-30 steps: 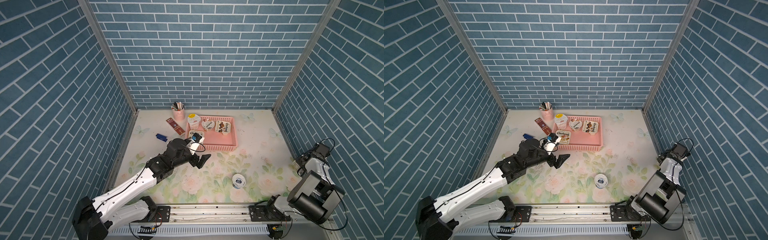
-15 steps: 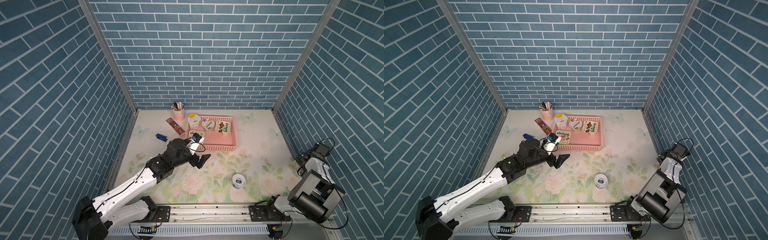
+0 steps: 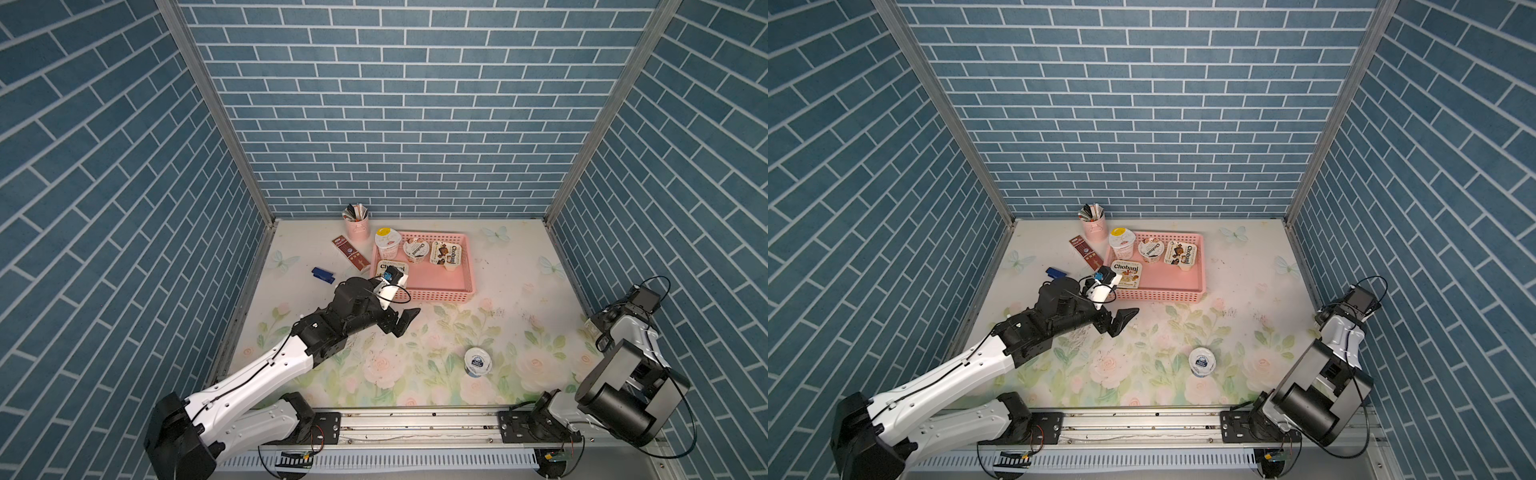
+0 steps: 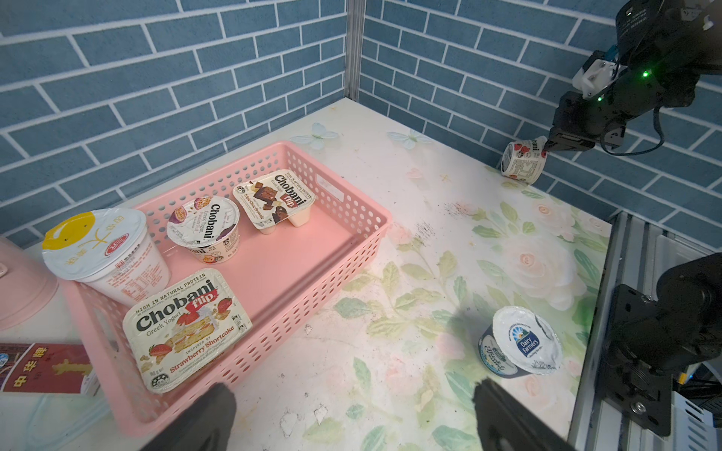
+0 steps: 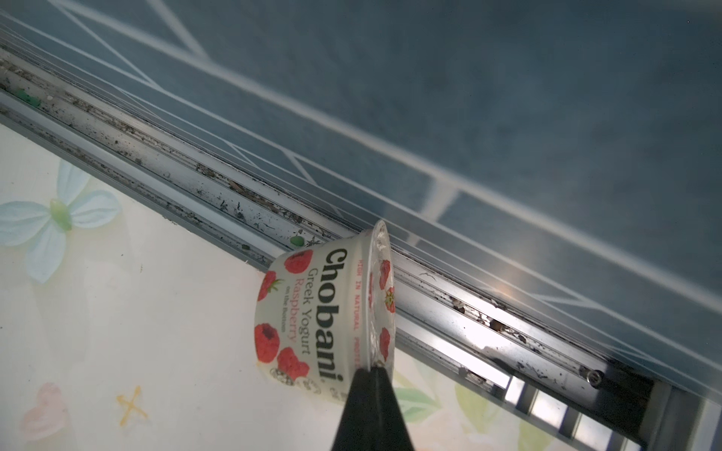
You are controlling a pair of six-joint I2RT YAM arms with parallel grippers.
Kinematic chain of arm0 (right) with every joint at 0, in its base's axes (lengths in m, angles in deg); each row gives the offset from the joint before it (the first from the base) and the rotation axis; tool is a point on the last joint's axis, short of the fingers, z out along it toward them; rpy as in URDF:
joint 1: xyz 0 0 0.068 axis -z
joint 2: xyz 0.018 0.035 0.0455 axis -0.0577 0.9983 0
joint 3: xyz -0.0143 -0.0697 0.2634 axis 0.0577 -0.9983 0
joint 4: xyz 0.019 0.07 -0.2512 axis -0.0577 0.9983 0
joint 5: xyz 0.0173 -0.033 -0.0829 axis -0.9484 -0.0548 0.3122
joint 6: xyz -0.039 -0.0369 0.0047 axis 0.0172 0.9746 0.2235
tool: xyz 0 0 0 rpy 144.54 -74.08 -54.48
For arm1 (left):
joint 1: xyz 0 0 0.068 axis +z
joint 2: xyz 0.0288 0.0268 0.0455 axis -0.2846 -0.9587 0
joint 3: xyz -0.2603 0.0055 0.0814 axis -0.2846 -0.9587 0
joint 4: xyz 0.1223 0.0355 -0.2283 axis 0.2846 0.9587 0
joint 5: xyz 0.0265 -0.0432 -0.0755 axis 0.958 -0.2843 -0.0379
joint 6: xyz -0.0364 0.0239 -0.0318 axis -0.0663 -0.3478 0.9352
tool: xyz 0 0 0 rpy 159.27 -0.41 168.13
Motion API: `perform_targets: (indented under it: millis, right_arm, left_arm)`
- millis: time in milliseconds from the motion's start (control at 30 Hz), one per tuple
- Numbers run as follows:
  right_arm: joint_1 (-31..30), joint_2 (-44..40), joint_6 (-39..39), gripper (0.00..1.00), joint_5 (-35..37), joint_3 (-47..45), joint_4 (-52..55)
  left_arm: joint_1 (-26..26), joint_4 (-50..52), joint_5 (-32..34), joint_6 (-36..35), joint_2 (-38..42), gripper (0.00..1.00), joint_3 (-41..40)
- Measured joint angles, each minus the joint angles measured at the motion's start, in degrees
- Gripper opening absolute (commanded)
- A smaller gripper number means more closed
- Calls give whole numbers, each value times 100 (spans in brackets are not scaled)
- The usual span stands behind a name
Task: Put the yogurt in the basket
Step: Pick up the yogurt from the center of the board, then place the yogurt in the basket.
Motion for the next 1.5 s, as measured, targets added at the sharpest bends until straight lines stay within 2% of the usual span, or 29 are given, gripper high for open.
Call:
perform_targets:
  millis: [333, 567, 800, 900, 1233, 1500]
  right_arm:
    - [-144, -107, 120, 0, -238, -31, -28]
    - [-1032, -337, 284, 0, -229, -11, 48]
    - [-1609, -575, 479, 0, -133, 302, 313]
    - [-2090, -627, 616, 0, 7, 597, 452]
    - [-4190, -649, 1246, 0, 553, 1738, 802]
    - [-6000, -142, 1958, 0, 1683, 2756, 1008]
  left_arm:
    - [0, 33, 118, 0, 120, 100, 0]
    - [0, 48, 166, 0, 136, 100, 0]
    - [0, 136, 411, 2, 269, 100, 0]
    - [0, 201, 649, 7, 413, 100, 2]
    - [-4, 289, 2068, 317, 920, 100, 90]
    - [-4, 278, 2704, 503, 1152, 100, 90]
